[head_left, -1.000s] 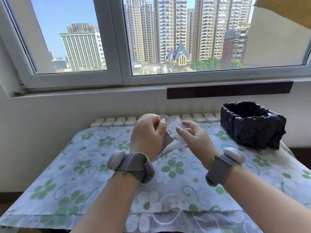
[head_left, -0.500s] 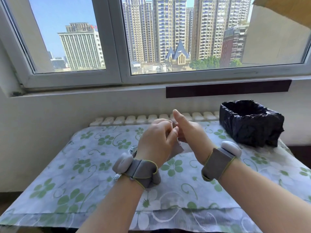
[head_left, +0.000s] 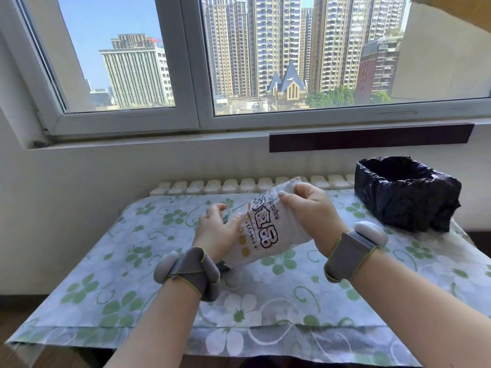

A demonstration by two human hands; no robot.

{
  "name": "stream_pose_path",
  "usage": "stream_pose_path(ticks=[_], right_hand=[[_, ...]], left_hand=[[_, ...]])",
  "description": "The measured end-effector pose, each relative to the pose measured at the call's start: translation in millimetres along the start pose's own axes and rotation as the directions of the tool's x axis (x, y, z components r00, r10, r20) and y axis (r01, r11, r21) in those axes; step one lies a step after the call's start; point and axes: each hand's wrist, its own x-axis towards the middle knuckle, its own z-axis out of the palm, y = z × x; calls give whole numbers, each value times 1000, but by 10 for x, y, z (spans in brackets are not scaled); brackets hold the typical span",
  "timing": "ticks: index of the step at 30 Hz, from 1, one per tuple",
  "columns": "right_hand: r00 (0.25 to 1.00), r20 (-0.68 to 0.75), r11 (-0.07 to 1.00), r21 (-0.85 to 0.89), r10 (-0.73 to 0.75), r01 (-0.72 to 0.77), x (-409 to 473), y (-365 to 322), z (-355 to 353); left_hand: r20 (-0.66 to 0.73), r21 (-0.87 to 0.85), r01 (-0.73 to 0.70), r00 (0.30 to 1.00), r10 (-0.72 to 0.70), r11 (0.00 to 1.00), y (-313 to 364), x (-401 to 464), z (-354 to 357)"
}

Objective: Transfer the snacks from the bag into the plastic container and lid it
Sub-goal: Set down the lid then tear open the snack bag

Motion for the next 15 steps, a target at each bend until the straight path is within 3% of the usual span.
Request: stream_pose_path(ticks=[6, 13, 15], right_hand=[[993, -10, 984, 134, -122, 122, 21, -142, -101], [996, -4, 955, 285, -86, 84, 84, -175, -222], [996, -22, 952, 294, -81, 84, 95, -160, -272]], left_hand=[[-14, -92, 213, 976, -215, 973, -234, 126, 16], [66, -227, 182, 983, -172, 957, -188, 112, 77], [112, -378, 246, 969, -220, 893, -179, 90, 77]])
